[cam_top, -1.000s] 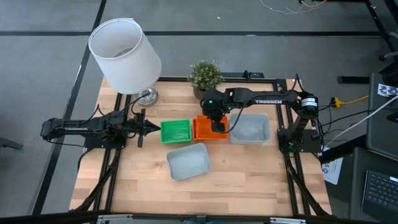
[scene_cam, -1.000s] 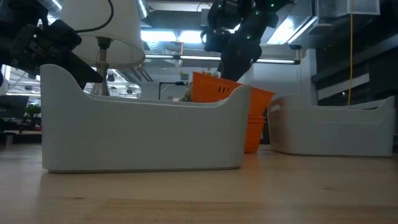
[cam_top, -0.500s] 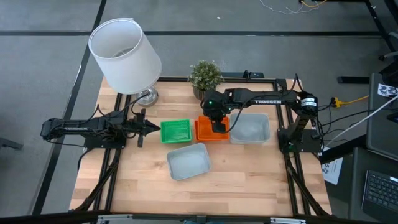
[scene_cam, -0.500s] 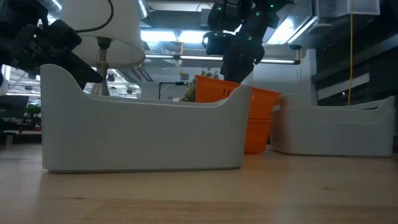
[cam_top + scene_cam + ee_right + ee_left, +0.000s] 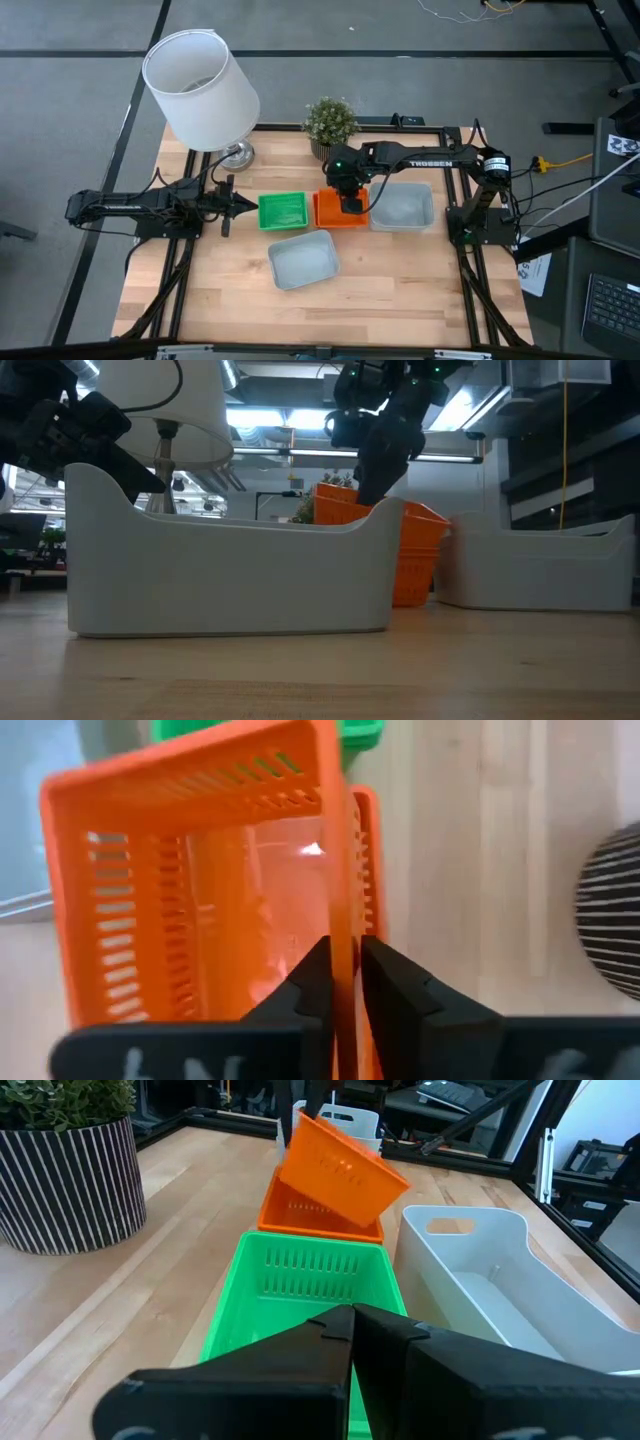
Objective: Stack baskets by color
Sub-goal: Stack the bottom orange bin on the top of the orange bins
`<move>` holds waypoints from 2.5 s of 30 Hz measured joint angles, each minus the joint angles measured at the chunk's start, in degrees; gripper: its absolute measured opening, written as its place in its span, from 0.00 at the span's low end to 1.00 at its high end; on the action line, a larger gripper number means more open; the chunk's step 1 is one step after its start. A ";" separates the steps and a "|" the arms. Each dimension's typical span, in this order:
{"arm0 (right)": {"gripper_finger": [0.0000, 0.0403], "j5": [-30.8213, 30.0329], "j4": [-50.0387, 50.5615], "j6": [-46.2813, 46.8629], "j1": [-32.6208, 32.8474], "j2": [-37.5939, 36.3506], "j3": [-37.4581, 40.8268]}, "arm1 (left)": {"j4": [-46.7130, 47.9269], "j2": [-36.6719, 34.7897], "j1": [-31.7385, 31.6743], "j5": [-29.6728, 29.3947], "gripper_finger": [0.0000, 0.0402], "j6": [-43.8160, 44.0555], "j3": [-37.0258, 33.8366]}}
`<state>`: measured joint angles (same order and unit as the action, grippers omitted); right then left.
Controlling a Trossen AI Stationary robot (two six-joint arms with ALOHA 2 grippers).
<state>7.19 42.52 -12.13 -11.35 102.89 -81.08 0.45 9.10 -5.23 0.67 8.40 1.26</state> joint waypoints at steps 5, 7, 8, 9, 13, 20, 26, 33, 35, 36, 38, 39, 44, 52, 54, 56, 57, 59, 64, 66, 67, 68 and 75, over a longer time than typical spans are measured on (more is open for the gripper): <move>0.16 2.10 -0.02 -0.14 0.00 0.00 0.00 | 0.00 0.00 0.00 0.02 0.00 0.02 0.00; 0.17 3.31 -0.02 -0.33 0.00 0.00 0.00 | -0.02 -0.02 0.00 0.02 0.00 0.00 0.00; 0.17 3.48 -0.02 -0.36 0.00 0.00 0.00 | 0.00 -0.02 0.00 0.00 0.00 0.02 0.02; 0.17 3.45 -0.01 -0.32 0.00 0.00 0.00 | -0.02 0.00 0.00 0.02 0.00 0.00 0.00; 0.17 3.44 0.05 -0.30 0.00 0.00 -0.12 | -0.01 0.00 0.00 0.01 0.00 0.02 0.01; 0.17 3.46 0.07 -0.32 0.01 0.04 -3.73 | 0.00 0.00 0.00 0.00 0.00 0.00 0.01; 0.16 -8.78 0.05 1.94 1.96 0.04 -4.91 | -0.01 -0.02 0.00 0.01 0.00 0.01 0.01; 0.11 -40.92 -2.33 1.86 11.59 0.05 -2.68 | -0.02 0.00 0.00 0.00 0.00 0.00 0.00; 0.10 -42.53 -2.62 3.44 13.47 0.00 -1.84 | -0.01 0.00 0.00 0.01 0.00 0.00 0.01; 0.09 -42.81 -2.42 4.59 13.97 0.02 -1.29 | 0.00 0.00 0.00 0.01 0.00 0.02 0.00; 0.08 -43.36 -2.44 7.05 14.21 0.02 -0.18 | 0.00 -0.02 0.00 0.00 0.00 0.02 0.00; 0.08 -44.13 -2.86 8.09 14.21 0.02 0.45 | -0.02 -0.02 0.00 0.02 0.00 0.02 0.02; 0.07 -47.47 -7.58 8.93 13.34 0.02 5.05 | -0.01 -0.01 0.00 0.01 0.00 0.01 0.01; 0.07 -46.60 -15.85 8.72 11.96 0.02 10.13 | -0.02 0.00 0.00 0.02 0.00 0.02 0.02; 0.07 -46.48 -15.82 8.70 11.72 0.02 10.47 | 0.00 -0.01 0.00 0.02 0.00 0.02 0.02; 0.07 -46.42 -16.36 8.73 11.58 0.02 10.49 | -0.02 0.00 0.00 0.02 0.00 0.01 0.00; 0.07 -46.25 -16.40 8.71 11.54 0.02 10.50 | -0.02 -0.02 0.00 0.00 0.00 0.00 0.00; 0.07 -46.13 -16.84 8.71 11.50 0.02 10.54 | 0.00 0.00 0.00 0.02 0.00 0.01 0.00; 0.07 -45.55 -18.26 8.71 11.50 0.02 10.54 | -0.02 0.00 0.00 0.02 0.00 0.00 0.00; 0.07 -43.57 -18.41 8.87 11.39 0.02 10.54 | -0.02 -0.01 0.00 0.02 0.00 0.01 0.00; 0.07 -42.66 -18.34 8.98 11.31 0.04 10.54 | 0.00 -0.01 0.00 0.00 0.00 0.02 0.01; 0.07 -42.16 -18.53 9.10 11.26 0.24 10.54 | -0.02 0.00 0.00 0.00 0.00 0.02 0.02; 0.07 -40.31 -19.19 8.98 10.58 0.50 10.51 | 0.00 -0.02 0.00 0.02 0.00 0.02 0.00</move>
<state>-33.11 23.33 -3.16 -0.77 103.39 -70.57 0.45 9.08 -5.23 0.69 8.42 1.26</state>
